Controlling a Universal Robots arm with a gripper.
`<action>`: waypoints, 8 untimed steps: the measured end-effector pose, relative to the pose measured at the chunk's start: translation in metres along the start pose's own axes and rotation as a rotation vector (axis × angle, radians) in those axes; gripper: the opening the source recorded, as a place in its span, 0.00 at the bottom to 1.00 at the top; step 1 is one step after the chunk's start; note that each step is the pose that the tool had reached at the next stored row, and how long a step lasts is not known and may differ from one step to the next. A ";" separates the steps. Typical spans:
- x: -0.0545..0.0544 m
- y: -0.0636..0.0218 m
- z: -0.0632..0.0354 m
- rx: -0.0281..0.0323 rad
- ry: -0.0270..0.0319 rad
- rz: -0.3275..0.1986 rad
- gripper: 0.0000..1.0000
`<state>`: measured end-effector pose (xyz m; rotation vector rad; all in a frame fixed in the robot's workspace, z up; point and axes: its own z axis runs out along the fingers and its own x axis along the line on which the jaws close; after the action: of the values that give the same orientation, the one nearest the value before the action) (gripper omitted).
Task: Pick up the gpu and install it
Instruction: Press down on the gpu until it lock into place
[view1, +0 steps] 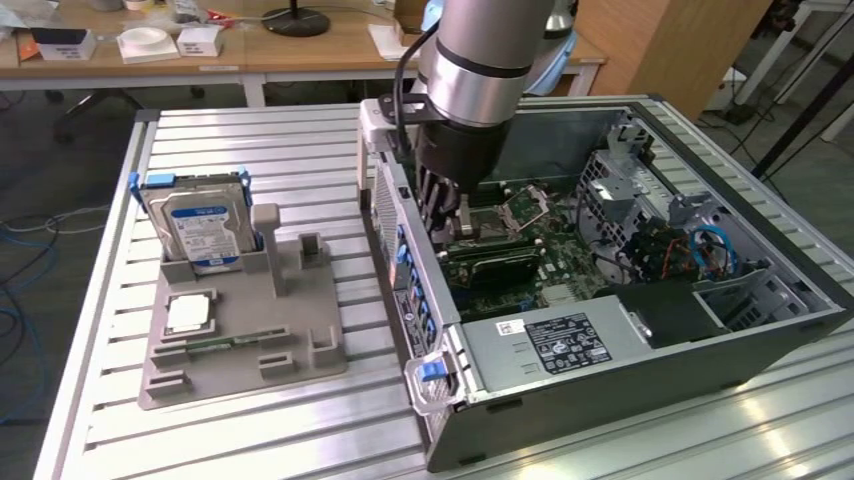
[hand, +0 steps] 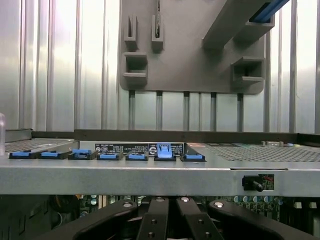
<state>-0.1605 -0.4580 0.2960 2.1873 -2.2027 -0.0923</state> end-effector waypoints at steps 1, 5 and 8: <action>0.000 -0.0005 0.0001 -0.0001 -0.0003 0.000 0.11; 0.000 -0.0092 0.0010 0.0016 -0.0064 0.000 0.11; 0.000 -0.0175 -0.0007 0.0002 -0.0046 0.000 0.11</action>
<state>-0.1430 -0.4578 0.2956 2.1898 -2.2049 -0.0973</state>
